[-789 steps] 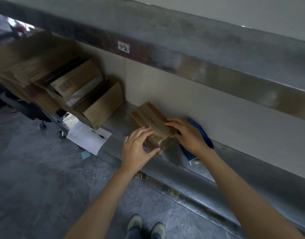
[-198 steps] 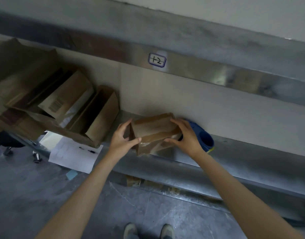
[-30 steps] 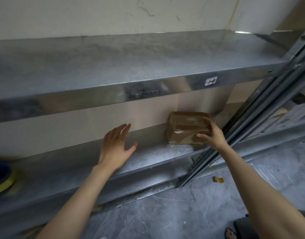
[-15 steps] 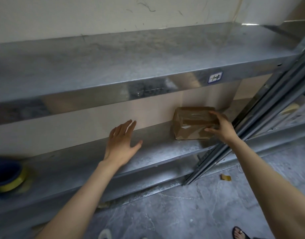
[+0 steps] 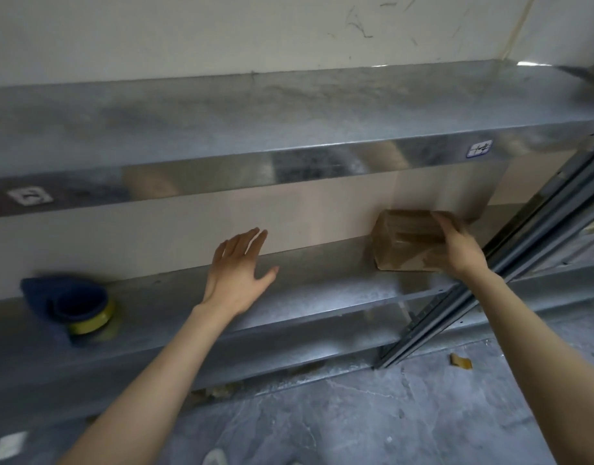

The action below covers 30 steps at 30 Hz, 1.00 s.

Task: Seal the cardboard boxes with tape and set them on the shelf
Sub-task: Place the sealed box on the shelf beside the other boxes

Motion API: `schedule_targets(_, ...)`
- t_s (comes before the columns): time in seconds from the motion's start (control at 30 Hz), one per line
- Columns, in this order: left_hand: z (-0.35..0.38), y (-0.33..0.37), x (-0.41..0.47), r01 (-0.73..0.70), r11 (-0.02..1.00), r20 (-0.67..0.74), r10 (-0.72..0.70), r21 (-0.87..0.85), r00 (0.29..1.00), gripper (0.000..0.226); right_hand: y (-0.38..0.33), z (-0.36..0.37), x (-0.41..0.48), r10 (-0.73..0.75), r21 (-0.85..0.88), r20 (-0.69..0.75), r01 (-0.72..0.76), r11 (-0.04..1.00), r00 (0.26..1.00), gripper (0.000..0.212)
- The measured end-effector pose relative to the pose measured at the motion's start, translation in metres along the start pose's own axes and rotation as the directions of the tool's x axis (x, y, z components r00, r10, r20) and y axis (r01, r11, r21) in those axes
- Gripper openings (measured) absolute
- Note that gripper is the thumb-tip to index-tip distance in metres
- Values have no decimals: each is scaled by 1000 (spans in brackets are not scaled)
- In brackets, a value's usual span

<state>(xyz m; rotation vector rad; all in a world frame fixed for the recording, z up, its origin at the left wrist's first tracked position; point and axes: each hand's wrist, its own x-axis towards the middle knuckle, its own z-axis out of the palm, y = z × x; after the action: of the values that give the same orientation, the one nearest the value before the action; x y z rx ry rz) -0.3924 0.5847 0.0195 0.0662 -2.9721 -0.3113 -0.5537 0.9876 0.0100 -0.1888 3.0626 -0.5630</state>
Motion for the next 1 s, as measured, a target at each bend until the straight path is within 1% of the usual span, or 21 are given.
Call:
schedule_targets(0.1,-14,-29,-14,21,999,-33,-19,35,999,72,-37,5,-6,-63,-73,-3,63,995,998,76)
schedule_targets(0.17,-25,-50,-24,49,997,-47,-46,61,998,72,-70,11,-10,-92,-62,1,92,994,996,66)
schedule_targets(0.23,-37,-74,-35,89,993,-76,-84,74,994,70,-109,19,-14,-120,-49,-1,120,992,993,61)
schedule_targets(0.33,-55,-109,-53,129,989,-113,-120,78,986,76,-172,33,-24,-144,-86,32,147,985,989,63)
schedule_targets(0.43,-69,-151,-74,160,983,-143,-147,84,979,78,-240,52,-39,-205,-122,39,208,970,978,68)
schedule_targets(0.53,-86,-197,-98,177,980,-166,-161,89,973,78,-309,76,-63,-246,-93,45,250,964,968,69)
schedule_targets(0.63,-104,-242,-126,186,979,-195,-167,81,966,72,-378,103,-90,-280,-52,39,282,958,959,69)
schedule_targets(0.77,-124,-302,-158,179,980,-190,-159,92,969,70,-462,141,-126,-330,-29,55,332,943,942,70)
schedule_targets(1.0,-147,-379,-206,247,960,-235,-212,132,949,71,-576,184,-178,-465,16,67,465,885,883,71)
